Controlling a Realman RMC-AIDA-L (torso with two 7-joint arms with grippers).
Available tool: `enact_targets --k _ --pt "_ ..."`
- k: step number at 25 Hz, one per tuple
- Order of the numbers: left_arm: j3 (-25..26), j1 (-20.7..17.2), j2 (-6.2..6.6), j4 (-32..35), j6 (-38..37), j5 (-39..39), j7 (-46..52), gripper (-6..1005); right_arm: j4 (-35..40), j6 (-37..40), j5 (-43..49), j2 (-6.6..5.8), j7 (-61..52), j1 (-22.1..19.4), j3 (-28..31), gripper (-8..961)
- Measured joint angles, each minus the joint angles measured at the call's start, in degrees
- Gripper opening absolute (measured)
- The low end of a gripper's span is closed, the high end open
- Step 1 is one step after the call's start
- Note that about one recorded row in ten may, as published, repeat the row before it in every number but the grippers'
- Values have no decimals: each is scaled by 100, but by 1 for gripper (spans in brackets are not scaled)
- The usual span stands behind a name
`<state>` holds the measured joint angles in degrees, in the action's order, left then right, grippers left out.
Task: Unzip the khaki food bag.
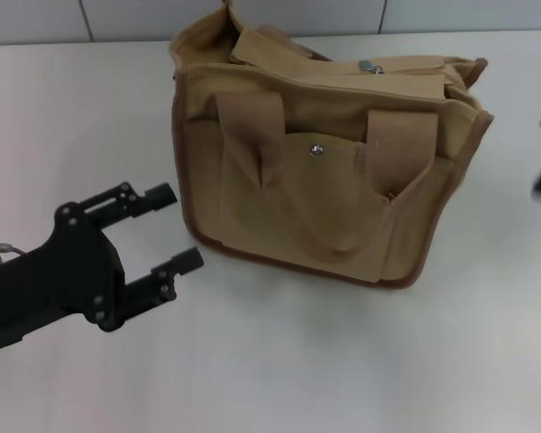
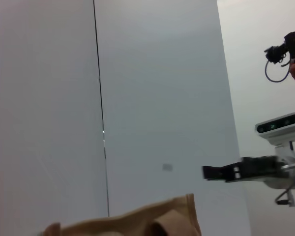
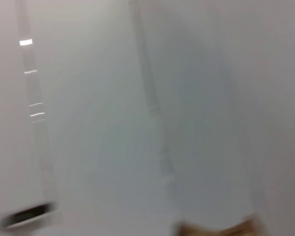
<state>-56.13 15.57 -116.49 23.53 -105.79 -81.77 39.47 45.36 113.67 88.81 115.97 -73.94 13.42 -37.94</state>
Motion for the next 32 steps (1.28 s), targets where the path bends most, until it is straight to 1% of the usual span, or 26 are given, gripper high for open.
enact_targets --k 2,3,4,7,8,13,16,24,32 --pt "-95 26 25 2 82 -71 81 642 -175 269 530 -20 198 98 -62 623" --pt "-117 63 36 7 156 -195 161 653 -214 301 844 8 270 167 -84 643" --pt "-117 63 36 7 156 -195 161 663 -228 303 1149 57 327 236 -88 663" --pt "-154 136 37 9 327 -287 331 695 -281 165 1996 250 569 463 -82 798" --pt "-257 175 36 10 480 -294 409 706 -396 4 2325 317 739 565 -87 843" --pt "-413 192 12 18 676 -296 402 759 -725 -230 2416 317 929 682 -83 843" --pt "-420 192 13 20 694 -296 383 791 -721 -244 2419 316 944 673 -63 843" --pt "-425 192 44 21 705 -296 349 789 -708 -311 2379 307 1003 637 -13 843" --pt "-426 144 55 29 710 -296 309 786 -753 -363 2357 312 1108 635 209 843"
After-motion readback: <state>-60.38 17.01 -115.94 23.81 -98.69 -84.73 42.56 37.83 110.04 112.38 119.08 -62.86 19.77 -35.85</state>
